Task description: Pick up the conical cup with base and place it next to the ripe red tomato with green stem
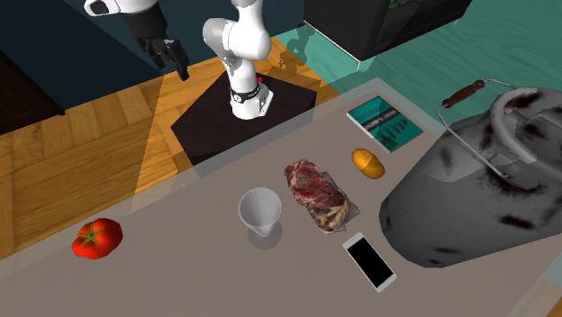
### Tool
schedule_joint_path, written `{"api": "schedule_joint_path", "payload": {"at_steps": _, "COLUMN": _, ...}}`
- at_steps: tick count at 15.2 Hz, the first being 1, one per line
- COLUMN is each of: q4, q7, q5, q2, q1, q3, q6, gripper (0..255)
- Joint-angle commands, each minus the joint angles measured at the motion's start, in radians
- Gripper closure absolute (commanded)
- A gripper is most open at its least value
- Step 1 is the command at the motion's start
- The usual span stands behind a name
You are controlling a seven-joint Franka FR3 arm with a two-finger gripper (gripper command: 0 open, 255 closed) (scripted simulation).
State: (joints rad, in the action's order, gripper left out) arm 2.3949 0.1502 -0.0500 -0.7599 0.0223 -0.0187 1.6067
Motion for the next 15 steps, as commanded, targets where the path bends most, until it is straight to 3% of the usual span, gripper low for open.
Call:
{"api": "schedule_joint_path", "payload": {"at_steps": 1, "q4": 0.0, "q7": 0.0, "q5": 0.0, "q2": 0.0, "q1": 0.0, "q3": 0.0, "q6": 0.0, "gripper": 0}}
{"api": "schedule_joint_path", "payload": {"at_steps": 8, "q4": 0.038, "q7": 0.127, "q5": -0.096, "q2": 0.116, "q1": 0.049, "q3": 0.111, "q6": 0.18, "gripper": 0}}
{"api": "schedule_joint_path", "payload": {"at_steps": 15, "q4": 0.009, "q7": 0.247, "q5": -0.162, "q2": 0.291, "q1": 0.088, "q3": 0.221, "q6": 0.362, "gripper": 0}}
